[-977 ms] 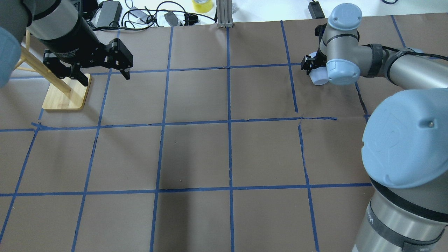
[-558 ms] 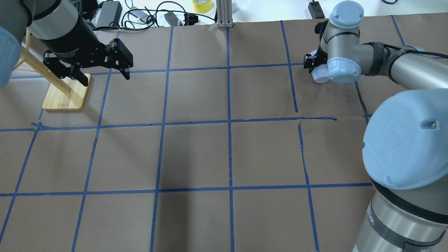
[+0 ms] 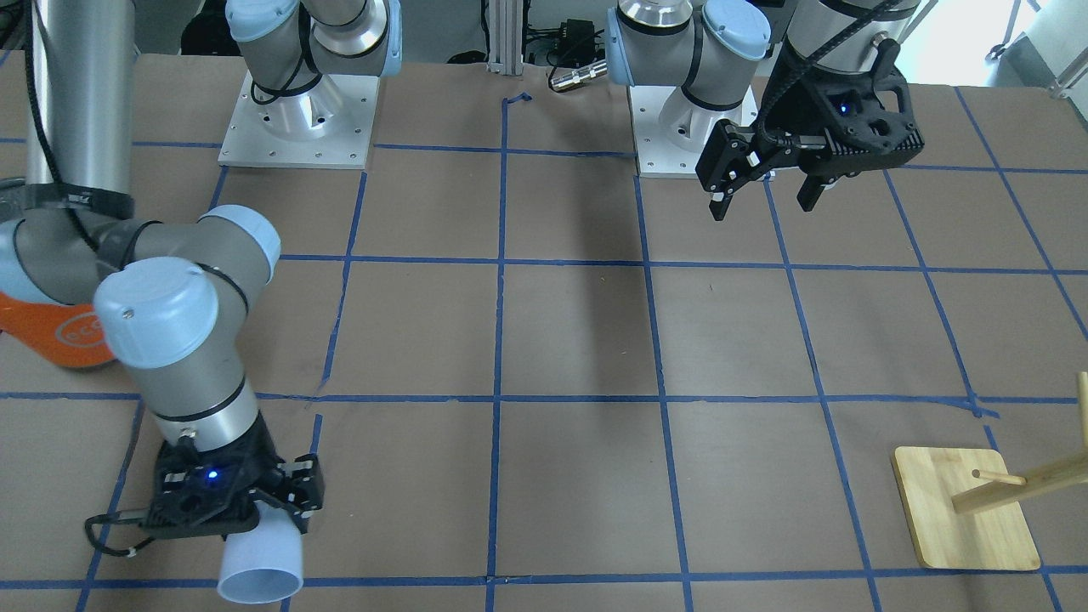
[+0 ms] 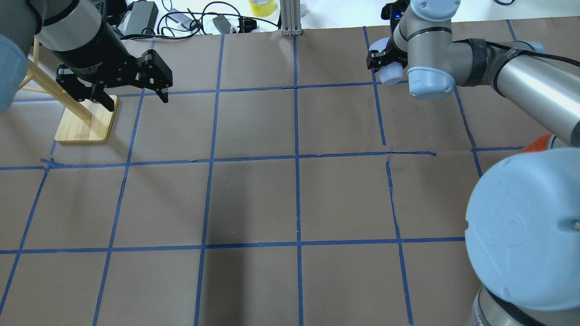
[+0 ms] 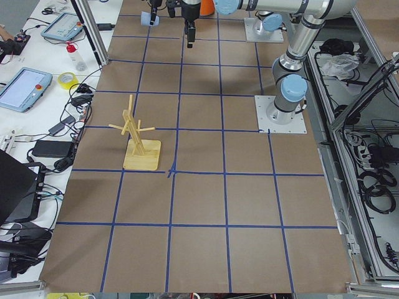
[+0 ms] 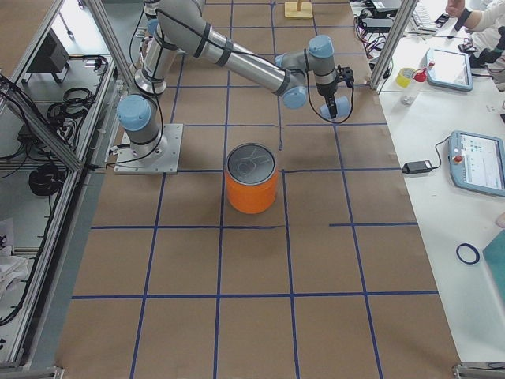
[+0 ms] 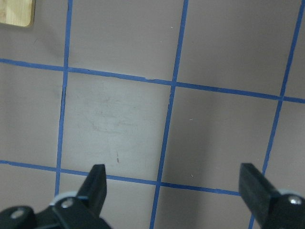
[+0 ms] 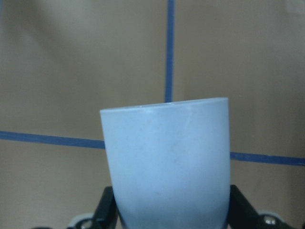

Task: Flip cup
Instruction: 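Lift the white cup with the right gripper and carry it toward the table center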

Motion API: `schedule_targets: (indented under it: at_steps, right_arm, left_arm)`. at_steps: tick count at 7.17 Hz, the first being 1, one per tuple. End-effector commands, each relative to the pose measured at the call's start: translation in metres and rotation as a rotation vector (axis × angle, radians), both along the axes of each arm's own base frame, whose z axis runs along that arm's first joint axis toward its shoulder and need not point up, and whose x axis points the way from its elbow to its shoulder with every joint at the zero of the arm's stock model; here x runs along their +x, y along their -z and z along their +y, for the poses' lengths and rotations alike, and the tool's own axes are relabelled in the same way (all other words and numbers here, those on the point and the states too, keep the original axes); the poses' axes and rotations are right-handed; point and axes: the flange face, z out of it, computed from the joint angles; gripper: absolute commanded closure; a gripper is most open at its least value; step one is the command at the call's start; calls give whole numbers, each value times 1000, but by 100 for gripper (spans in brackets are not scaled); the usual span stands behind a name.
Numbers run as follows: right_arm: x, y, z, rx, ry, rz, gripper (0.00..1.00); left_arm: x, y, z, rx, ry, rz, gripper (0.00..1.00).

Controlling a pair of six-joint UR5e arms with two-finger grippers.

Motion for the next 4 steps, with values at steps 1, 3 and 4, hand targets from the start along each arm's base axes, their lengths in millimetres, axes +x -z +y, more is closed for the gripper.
schedule_targets:
  at_steps: [1,3,4]
  right_arm:
    - [93,-31,33,-65,-59,-44,56]
    - [152,-35,53,-138,-178,-44,55]
    - [178,-24,60,-177,-322,8,55]
  left_arm:
    - [0,0,0,0,0,0,0]
    - [0,0,0,0,0,0,0]
    - [0,0,0,0,0,0,0]
